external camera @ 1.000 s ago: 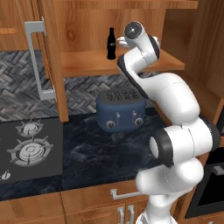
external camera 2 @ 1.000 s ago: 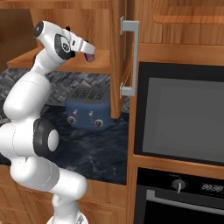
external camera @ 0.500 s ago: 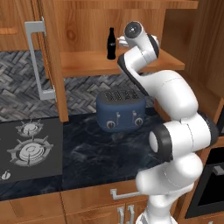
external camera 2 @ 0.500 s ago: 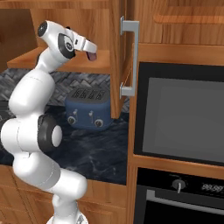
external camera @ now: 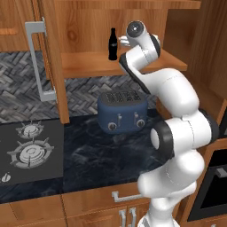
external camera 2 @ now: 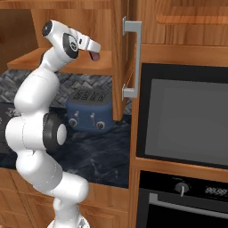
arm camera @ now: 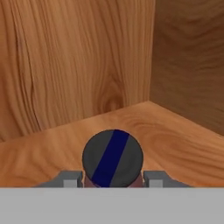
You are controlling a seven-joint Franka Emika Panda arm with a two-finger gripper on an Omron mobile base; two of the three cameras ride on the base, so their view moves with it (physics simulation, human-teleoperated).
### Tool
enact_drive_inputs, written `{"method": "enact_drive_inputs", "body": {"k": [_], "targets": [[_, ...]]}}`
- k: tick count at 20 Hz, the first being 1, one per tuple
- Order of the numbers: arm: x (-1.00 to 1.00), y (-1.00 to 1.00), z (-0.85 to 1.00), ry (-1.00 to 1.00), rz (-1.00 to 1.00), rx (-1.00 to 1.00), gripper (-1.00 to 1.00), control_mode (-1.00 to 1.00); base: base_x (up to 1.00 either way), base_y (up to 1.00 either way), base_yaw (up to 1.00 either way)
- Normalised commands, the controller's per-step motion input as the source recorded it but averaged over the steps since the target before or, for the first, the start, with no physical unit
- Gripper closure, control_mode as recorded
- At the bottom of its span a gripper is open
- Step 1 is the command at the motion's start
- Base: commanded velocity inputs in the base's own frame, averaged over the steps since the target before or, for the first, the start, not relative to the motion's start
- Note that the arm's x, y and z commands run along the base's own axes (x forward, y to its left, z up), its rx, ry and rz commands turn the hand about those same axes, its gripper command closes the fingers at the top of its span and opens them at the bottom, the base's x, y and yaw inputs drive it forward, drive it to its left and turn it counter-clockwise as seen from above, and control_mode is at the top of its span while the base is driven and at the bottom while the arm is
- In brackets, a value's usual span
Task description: Sort all alcoholic drinks to one cabinet, and non-alcoholic drinks to the other.
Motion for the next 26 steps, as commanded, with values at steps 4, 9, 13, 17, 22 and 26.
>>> {"method": "enact_drive_inputs", "body": {"k": [4,9,13,17,22,26], "targets": [[0.21,0.0,-0.11,0.0,0.02,0.0,-1.0,-1.0,0.0,0.0,0.0],[0.16,0.0,-0.11,0.0,0.03,0.0,-1.0,-1.0,0.0,0.0,0.0],[0.18,0.0,-0.08,0.0,0.02,0.0,-1.0,-1.0,0.0,0.0,0.0],[0.17,-0.02,-0.04,0.0,0.02,0.0,-1.0,-1.0,0.0,0.0,0.0],[0.07,0.0,0.0,0.01,0.01,0.0,-1.0,-1.0,0.0,0.0,0.0],[-0.09,0.0,0.04,0.0,0.0,-0.01,-1.0,-1.0,0.0,0.0,0.0]]}}
